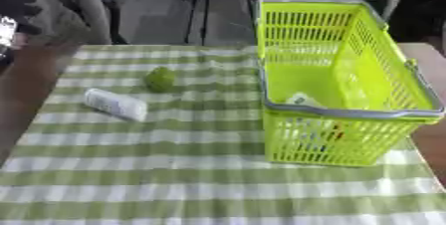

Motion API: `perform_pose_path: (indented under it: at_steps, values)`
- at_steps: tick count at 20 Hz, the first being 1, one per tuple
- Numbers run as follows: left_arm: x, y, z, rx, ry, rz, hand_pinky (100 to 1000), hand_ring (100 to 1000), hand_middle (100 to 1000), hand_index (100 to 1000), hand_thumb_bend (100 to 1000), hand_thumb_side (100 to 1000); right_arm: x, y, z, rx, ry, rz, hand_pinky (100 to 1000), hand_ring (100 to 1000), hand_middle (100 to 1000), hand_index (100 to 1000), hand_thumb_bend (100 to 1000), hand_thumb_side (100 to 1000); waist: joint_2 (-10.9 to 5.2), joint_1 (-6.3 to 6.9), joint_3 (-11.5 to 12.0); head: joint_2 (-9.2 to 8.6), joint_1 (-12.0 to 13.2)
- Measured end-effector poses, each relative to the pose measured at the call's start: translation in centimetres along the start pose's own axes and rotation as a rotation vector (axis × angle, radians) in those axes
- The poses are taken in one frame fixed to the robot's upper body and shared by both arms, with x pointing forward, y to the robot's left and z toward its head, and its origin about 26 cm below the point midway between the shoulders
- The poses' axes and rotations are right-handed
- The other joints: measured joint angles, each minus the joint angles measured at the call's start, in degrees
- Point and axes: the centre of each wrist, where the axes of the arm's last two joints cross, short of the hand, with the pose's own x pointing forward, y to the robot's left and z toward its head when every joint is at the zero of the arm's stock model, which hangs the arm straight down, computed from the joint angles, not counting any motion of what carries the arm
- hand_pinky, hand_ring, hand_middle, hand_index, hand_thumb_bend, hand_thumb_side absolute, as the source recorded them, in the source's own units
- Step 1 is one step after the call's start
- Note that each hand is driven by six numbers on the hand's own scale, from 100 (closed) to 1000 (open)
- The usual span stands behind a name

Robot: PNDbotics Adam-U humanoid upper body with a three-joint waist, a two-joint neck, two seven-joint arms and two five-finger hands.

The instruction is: Pick up objects on the table and place them in the box.

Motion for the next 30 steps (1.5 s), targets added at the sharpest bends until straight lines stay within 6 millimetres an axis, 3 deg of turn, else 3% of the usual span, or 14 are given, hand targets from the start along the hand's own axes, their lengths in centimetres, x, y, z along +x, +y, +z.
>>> perform_pose_path:
  at_steps: [3, 7, 8, 9, 12, 18, 24, 30]
  values:
    - [0.0, 0.0, 0.0, -0.001, 0.0, -0.001, 637, 737, 716, 854, 418, 835, 0.0, 0.0, 0.0, 0.0, 0.0, 0.0, 581, 586, 637, 843, 100, 494, 0.0, 0.11, 0.0, 0.0, 0.1]
    - [-0.4, 0.5, -0.1, -0.039, 0.009, -0.062, 649, 743, 723, 857, 441, 727, 0.0, 0.0, 0.0, 0.0, 0.001, 0.0, 580, 585, 636, 842, 100, 495, 0.0, 0.19, -0.2, 0.0, 0.1]
    - [-0.6, 0.8, -0.3, -0.065, 0.015, -0.107, 671, 753, 737, 880, 508, 658, 0.0, 0.0, 0.1, 0.001, 0.003, 0.0, 579, 584, 635, 842, 100, 495, 0.0, 0.25, -0.2, 0.0, 0.1]
    - [-1.1, 1.3, -0.4, -0.105, 0.028, -0.171, 671, 753, 737, 880, 508, 658, 0.0, 0.0, 0.1, 0.001, 0.003, 0.0, 579, 584, 635, 842, 100, 495, -0.03, 0.36, -0.3, 0.0, 0.2]
    - [-2.9, 2.8, -1.6, -0.285, 0.076, -0.415, 713, 770, 762, 883, 640, 616, 0.0, 0.0, 0.1, 0.003, 0.003, 0.001, 579, 584, 634, 842, 100, 496, -0.08, 0.69, -0.7, 0.0, 0.4]
    - [-6.1, 5.2, -4.7, -0.623, 0.152, -0.831, 758, 791, 797, 879, 794, 568, 0.0, 0.0, 0.1, 0.012, 0.001, 0.003, 579, 583, 633, 841, 100, 497, -0.08, 0.92, -1.3, -0.05, 0.7]
    - [-9.2, 5.0, -6.9, -0.784, 0.208, -1.052, 769, 796, 806, 879, 825, 549, 0.1, 0.0, -0.1, 0.022, -0.012, 0.001, 578, 582, 631, 840, 100, 497, 0.32, 1.17, -2.7, -0.46, 1.0]
    - [-11.9, 3.1, -7.5, -0.835, 0.21, -1.109, 771, 798, 801, 873, 811, 550, 0.2, 0.1, -0.4, 0.028, -0.024, -0.005, 577, 581, 629, 840, 100, 499, 1.09, 1.24, -3.7, -0.98, 1.5]
